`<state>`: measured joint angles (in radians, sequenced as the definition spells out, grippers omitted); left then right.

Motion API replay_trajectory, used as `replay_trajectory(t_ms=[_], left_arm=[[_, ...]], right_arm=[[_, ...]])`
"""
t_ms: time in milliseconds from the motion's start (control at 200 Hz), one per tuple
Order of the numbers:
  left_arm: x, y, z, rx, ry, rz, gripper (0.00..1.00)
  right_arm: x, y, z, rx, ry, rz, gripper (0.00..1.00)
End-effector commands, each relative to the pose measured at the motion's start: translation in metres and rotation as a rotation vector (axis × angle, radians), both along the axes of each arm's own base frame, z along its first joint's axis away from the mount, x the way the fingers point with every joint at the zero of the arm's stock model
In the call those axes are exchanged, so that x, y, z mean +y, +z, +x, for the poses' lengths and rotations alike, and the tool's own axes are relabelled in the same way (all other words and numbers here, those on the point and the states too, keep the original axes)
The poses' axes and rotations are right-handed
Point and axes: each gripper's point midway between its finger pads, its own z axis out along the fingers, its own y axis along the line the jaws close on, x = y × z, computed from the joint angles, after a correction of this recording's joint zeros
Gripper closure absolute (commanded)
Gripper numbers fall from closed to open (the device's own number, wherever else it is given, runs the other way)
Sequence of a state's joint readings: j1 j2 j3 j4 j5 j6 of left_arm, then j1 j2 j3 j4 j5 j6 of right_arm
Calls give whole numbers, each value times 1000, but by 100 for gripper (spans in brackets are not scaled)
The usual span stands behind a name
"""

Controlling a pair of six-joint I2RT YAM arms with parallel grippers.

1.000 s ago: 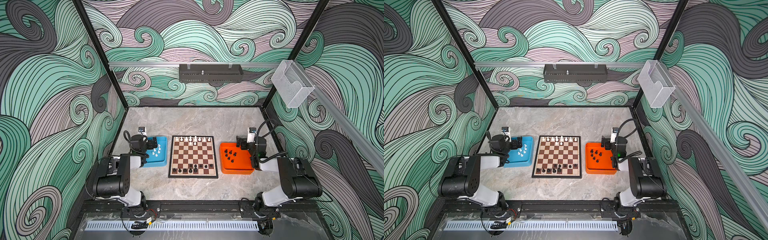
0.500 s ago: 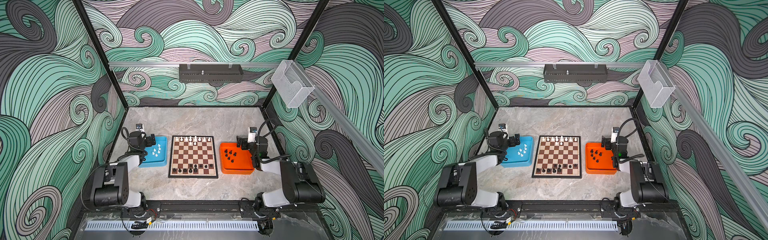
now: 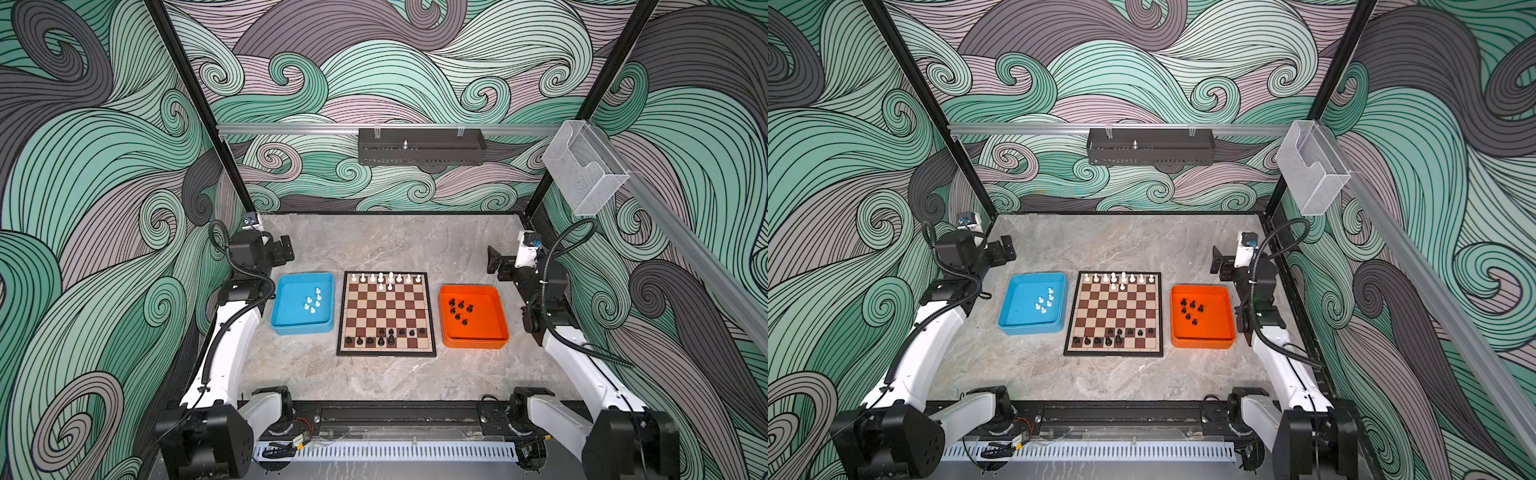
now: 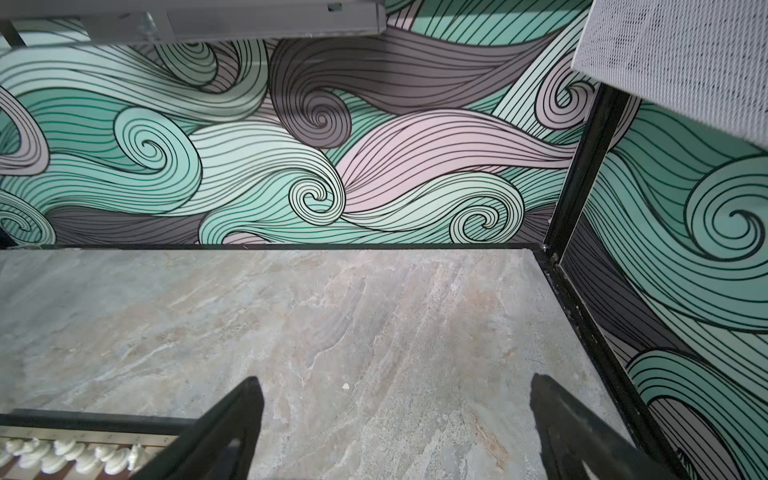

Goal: Set up the chess pieces on the board
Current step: 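Raise both arms and move the right gripper over the orange tray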

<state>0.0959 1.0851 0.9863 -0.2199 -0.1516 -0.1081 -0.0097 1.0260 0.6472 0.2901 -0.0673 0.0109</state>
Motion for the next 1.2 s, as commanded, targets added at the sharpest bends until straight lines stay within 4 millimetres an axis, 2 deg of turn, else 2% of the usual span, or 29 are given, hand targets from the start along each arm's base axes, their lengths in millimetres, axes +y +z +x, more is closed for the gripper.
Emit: replay_trajectory(t_ms=[0,105,200,345,410,525,540,620,876,1036,1196], left_arm=[[9,14,-19,30,81,-43,1],[9,36,-17,2,86,-45,2],[9,43,-9,31,75,-30,1],[6,36,13,121,31,-20,1],[-1,31,26,160,-13,-37,1],[-24,16,50,246,-161,-87,1],[-28,10,54,266,-185,-97,1],[-51,2,66,303,-311,-144,2],[-107,-29,84,393,-509,-124,1],[-141,-45,98,415,-594,-235,1],[-171,-65,119,466,-642,-414,1]], right_arm=[[-13,-10,-5,168,-102,115,1],[-10,-2,-3,227,-99,146,1],[-5,4,-5,231,-94,138,1],[-1,10,-9,273,-96,171,1],[-4,4,-12,297,-142,249,1],[19,4,-16,306,-8,291,1],[19,2,-18,316,-7,298,1],[22,-11,-22,402,-13,300,1],[32,-79,-52,793,-60,216,3],[39,-115,-73,947,-82,205,9],[42,-134,-85,1031,-82,195,22]])
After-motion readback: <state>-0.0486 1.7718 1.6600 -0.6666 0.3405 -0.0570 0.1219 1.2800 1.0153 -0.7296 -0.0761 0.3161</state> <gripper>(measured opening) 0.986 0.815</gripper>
